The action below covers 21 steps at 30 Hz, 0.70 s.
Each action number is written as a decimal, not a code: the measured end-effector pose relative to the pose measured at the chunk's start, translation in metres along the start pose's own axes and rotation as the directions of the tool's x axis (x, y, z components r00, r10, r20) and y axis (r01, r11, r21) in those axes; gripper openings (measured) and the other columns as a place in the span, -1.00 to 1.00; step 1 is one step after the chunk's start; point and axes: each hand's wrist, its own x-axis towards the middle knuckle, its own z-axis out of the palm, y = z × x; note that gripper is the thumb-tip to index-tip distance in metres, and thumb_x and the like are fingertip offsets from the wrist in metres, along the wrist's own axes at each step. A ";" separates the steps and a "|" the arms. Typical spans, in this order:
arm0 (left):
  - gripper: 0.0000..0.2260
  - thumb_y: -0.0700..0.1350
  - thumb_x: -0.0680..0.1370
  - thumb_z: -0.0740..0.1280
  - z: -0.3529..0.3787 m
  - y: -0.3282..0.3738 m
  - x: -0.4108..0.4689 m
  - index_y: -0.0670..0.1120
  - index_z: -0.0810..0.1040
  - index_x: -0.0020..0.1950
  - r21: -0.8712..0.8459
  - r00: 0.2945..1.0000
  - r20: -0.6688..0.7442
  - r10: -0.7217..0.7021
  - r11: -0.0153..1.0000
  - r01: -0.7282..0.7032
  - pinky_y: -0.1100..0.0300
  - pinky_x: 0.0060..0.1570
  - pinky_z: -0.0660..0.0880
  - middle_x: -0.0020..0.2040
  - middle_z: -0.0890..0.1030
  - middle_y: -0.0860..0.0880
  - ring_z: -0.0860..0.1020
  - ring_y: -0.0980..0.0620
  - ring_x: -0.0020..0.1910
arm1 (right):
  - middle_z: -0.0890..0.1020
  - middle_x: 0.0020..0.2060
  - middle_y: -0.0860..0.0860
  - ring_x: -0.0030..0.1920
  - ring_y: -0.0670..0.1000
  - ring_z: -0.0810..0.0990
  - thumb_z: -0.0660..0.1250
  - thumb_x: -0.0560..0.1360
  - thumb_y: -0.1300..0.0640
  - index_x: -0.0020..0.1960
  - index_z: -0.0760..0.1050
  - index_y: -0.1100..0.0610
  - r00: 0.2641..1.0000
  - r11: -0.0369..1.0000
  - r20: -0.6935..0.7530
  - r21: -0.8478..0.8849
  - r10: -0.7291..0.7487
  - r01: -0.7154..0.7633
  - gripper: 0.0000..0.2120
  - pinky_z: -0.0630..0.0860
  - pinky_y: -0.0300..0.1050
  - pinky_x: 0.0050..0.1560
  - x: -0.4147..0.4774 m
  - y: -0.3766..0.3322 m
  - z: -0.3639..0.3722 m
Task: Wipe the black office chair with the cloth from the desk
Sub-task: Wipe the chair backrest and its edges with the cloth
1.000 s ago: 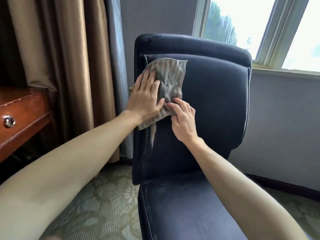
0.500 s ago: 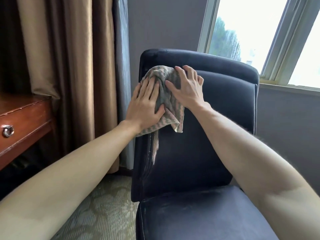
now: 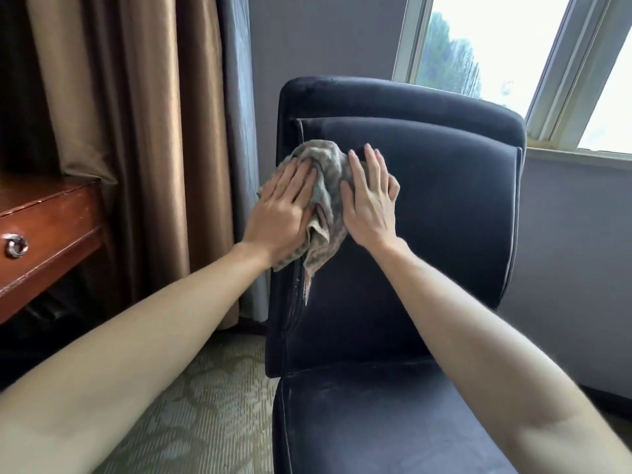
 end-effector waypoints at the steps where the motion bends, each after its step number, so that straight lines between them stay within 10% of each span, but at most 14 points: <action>1: -0.54 -0.05 0.66 0.09 0.005 0.002 -0.013 -0.24 0.23 0.52 -0.008 0.999 -0.001 0.036 0.999 -0.036 -0.08 0.50 0.10 0.52 0.24 -0.21 0.14 -0.15 0.53 | 0.17 0.53 0.15 0.54 0.14 0.08 0.09 0.62 0.03 0.52 0.22 0.12 1.000 1.000 -0.002 0.009 0.005 -0.005 -0.51 0.11 0.10 0.43 -0.012 0.001 0.004; 21: -0.56 -0.07 0.65 0.12 0.031 0.020 -0.044 -0.30 0.32 0.46 -0.074 0.995 0.071 0.067 0.995 -0.062 -0.09 0.44 0.25 0.46 0.33 -0.24 0.28 -0.17 0.47 | 0.20 0.51 0.19 0.52 0.15 0.12 0.02 0.62 0.02 0.51 0.22 0.19 0.997 0.995 0.009 0.064 0.074 -0.075 -0.50 0.12 0.13 0.43 -0.074 0.013 0.026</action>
